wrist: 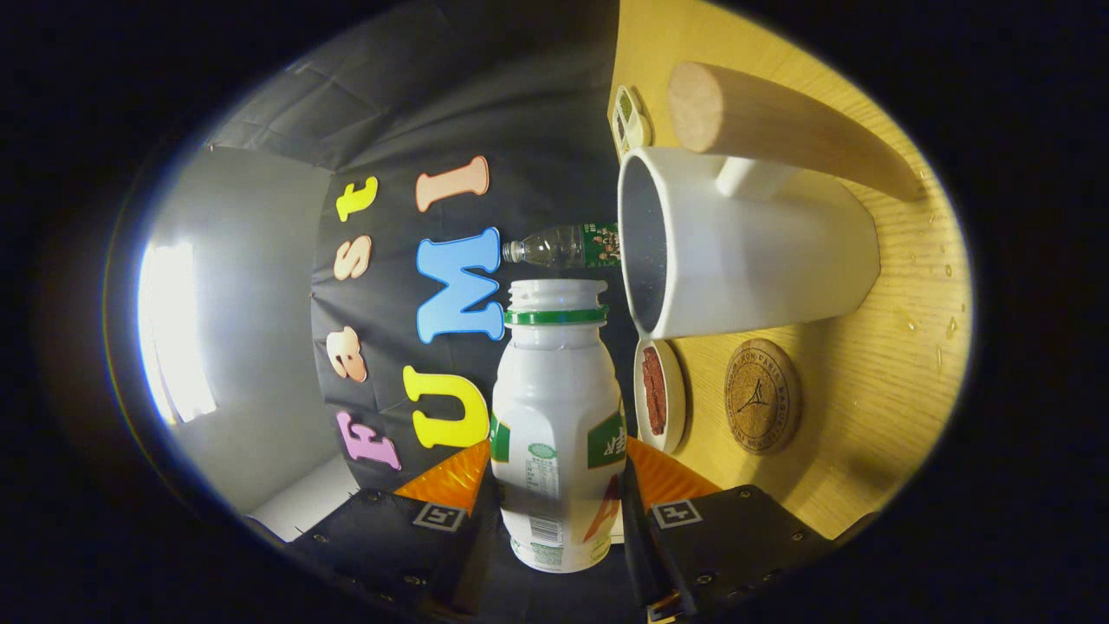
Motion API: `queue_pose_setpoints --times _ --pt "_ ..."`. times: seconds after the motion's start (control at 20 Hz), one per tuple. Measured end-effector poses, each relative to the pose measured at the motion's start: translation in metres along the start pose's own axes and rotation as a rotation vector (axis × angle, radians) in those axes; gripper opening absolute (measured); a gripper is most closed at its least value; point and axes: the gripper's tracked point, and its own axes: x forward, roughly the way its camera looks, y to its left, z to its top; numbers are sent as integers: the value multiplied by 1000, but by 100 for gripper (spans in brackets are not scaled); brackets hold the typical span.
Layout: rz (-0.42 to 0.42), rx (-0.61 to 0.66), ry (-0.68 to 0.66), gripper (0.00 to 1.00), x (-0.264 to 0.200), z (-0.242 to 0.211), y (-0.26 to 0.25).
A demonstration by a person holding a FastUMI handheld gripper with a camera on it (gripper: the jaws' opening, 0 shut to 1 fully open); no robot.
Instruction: Take the bottle from table, then pour the juice into the cup, finally place the bottle on the coaster
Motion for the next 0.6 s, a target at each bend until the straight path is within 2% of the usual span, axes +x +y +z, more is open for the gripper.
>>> queue_pose_setpoints --times 0.2,0.45,0.6 --pt "-39 -243 10 63 -5 3 3" --pt "-164 -603 55 63 -4 7 3" --pt "-177 -759 61 64 -3 5 13"
